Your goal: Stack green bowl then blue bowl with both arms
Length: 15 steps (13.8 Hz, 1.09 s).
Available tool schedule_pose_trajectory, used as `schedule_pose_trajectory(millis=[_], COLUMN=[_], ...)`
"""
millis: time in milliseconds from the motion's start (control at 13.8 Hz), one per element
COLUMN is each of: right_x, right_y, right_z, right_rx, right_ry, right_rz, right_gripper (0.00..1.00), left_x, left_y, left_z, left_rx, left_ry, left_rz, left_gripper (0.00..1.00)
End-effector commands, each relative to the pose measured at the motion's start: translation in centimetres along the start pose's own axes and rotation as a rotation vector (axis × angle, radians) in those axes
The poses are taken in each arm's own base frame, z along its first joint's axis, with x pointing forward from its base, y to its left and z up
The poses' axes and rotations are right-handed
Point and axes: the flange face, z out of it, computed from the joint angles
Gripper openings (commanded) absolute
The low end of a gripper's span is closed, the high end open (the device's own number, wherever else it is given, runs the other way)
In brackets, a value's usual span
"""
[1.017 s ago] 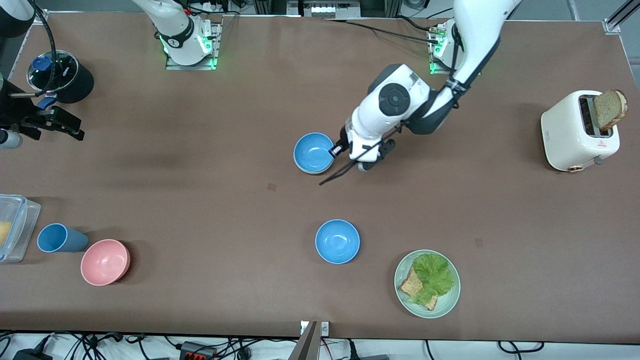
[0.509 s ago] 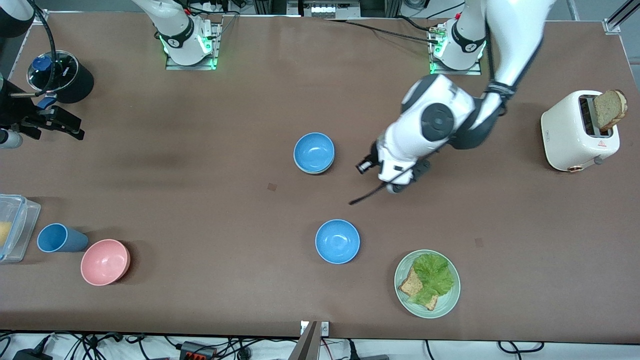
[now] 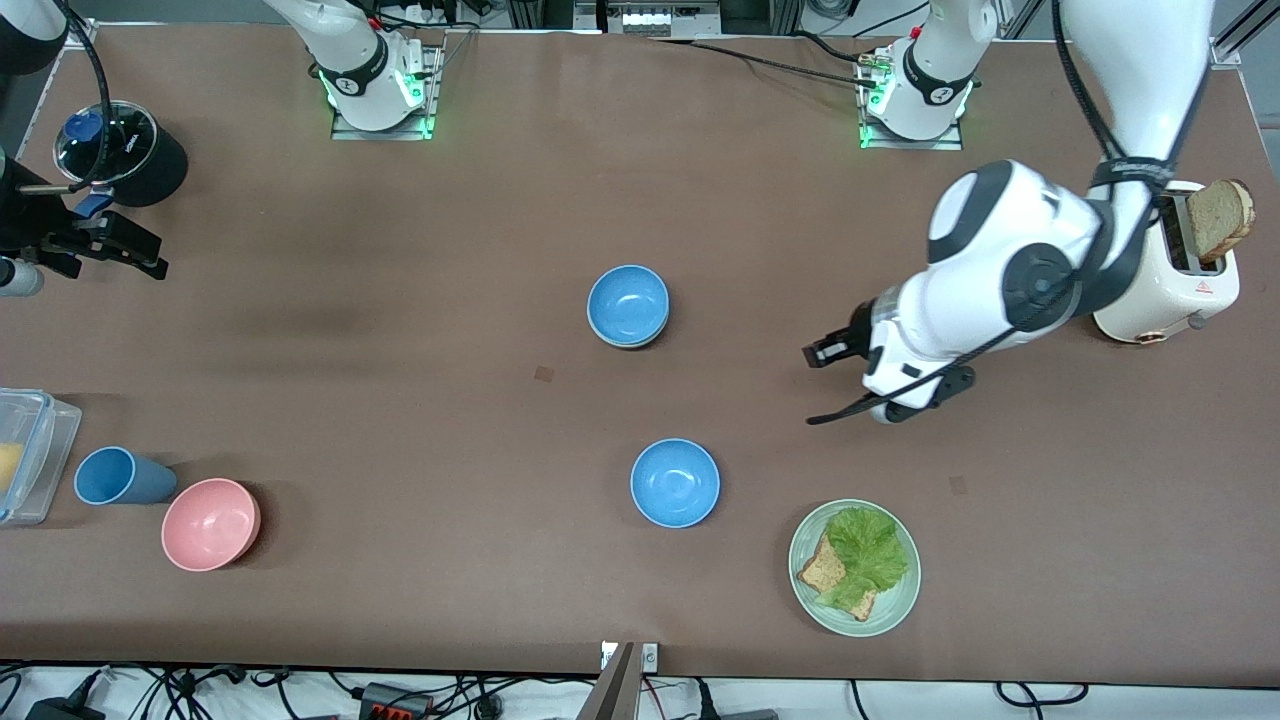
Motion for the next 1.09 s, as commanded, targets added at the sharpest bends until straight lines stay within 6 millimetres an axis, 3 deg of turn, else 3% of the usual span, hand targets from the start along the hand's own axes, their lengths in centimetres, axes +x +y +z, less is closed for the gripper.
schedule_pose_trajectory(millis=[0, 363, 581, 727, 945, 1017], right_x=[-0.3, -0.3, -0.3, -0.3, -0.3, -0.3], right_y=[0.2, 0.2, 0.3, 0.3, 0.3, 0.3], right_z=[-0.8, -0.7, -0.8, -0.7, -0.7, -0.7], right_rx=[0.002, -0.006, -0.003, -0.003, -0.005, -0.005], right_ry=[0.000, -0.001, 0.001, 0.001, 0.001, -0.001], right_rz=[0.003, -0.003, 0.001, 0.001, -0.001, -0.001], right_gripper=[1.00, 1.00, 1.00, 1.00, 1.00, 1.00], left_x=[2.1, 4.9, 6.9, 6.1, 4.4, 3.8], left_y=[-2.9, -6.8, -9.9, -10.3, -12.9, -13.4], left_z=[-2.3, -8.5, -10.2, -12.0, -15.7, -15.9], left_rx=[0.015, 0.112, 0.105, 0.114, 0.168, 0.191], left_ry=[-0.001, 0.078, 0.089, 0.110, 0.152, 0.158], left_rz=[0.060, 0.212, 0.303, 0.335, 0.279, 0.264], left_gripper=[1.00, 1.00, 1.00, 1.00, 1.00, 1.00])
